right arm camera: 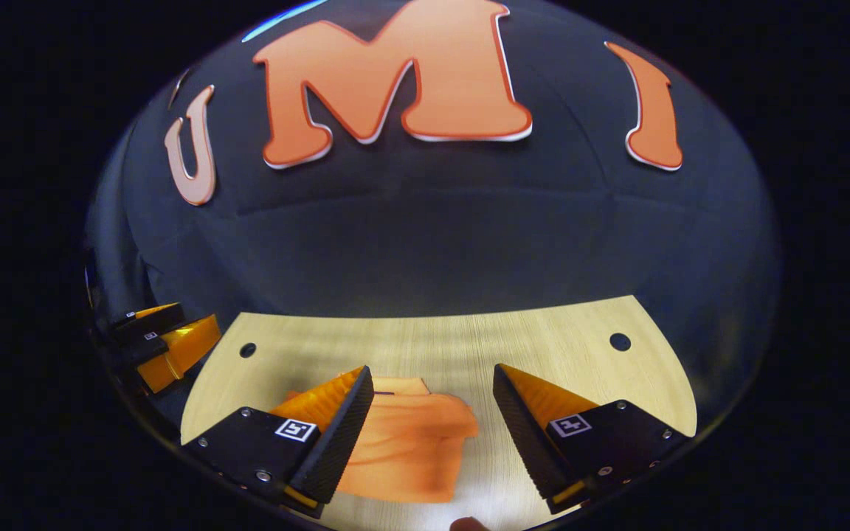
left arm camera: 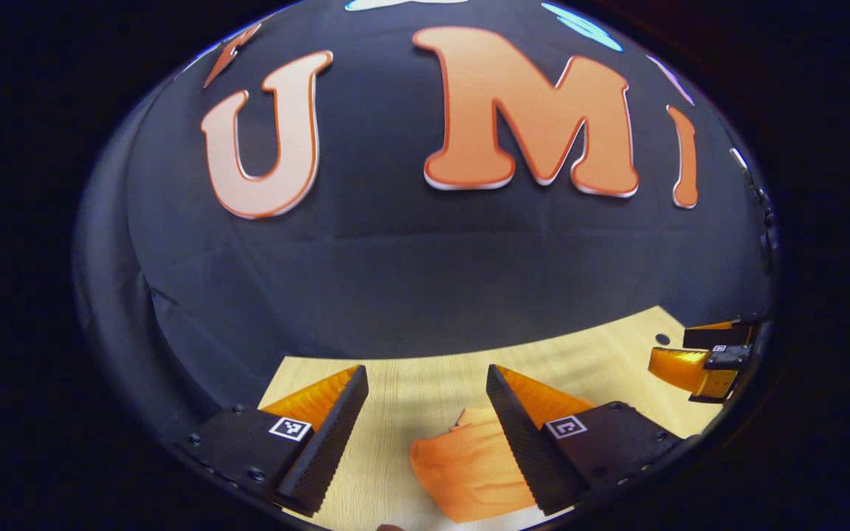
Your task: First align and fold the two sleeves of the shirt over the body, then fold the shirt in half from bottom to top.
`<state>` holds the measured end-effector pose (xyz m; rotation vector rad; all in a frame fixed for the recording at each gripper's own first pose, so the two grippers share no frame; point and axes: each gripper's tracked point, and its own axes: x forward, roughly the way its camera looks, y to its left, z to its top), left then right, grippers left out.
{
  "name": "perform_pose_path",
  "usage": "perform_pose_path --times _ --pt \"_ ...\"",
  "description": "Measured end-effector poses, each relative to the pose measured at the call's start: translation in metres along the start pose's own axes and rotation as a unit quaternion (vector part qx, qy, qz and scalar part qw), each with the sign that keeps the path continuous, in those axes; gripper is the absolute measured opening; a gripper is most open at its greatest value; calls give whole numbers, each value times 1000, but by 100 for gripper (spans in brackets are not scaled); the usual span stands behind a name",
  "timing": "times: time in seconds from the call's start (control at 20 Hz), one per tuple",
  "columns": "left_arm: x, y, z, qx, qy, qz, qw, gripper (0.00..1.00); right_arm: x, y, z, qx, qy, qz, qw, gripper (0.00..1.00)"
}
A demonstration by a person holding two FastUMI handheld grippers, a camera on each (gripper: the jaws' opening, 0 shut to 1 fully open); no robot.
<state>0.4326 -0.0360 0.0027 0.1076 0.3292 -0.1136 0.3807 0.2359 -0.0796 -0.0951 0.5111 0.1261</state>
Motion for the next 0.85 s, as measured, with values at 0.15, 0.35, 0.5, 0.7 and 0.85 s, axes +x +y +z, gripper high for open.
perform_pose_path --times 0.15,0.35,0.5,0.7,0.85 --pt "-53 -4 34 -12 -42 -7 999 99 -46 4 21 6 -36 14 999 99" --pt "-121 -4 53 -48 -76 -5 996 99 -104 7 36 -10 -79 22 997 99" --pt "-154 1 43 -81 -86 9 993 99 -134 10 42 -25 -112 30 993 99" --pt "-186 10 32 -113 -103 32 988 100 -154 -1 34 -22 -131 46 990 100" --pt "-206 12 34 -98 -130 55 985 100 -165 -4 27 -28 -137 60 988 98"
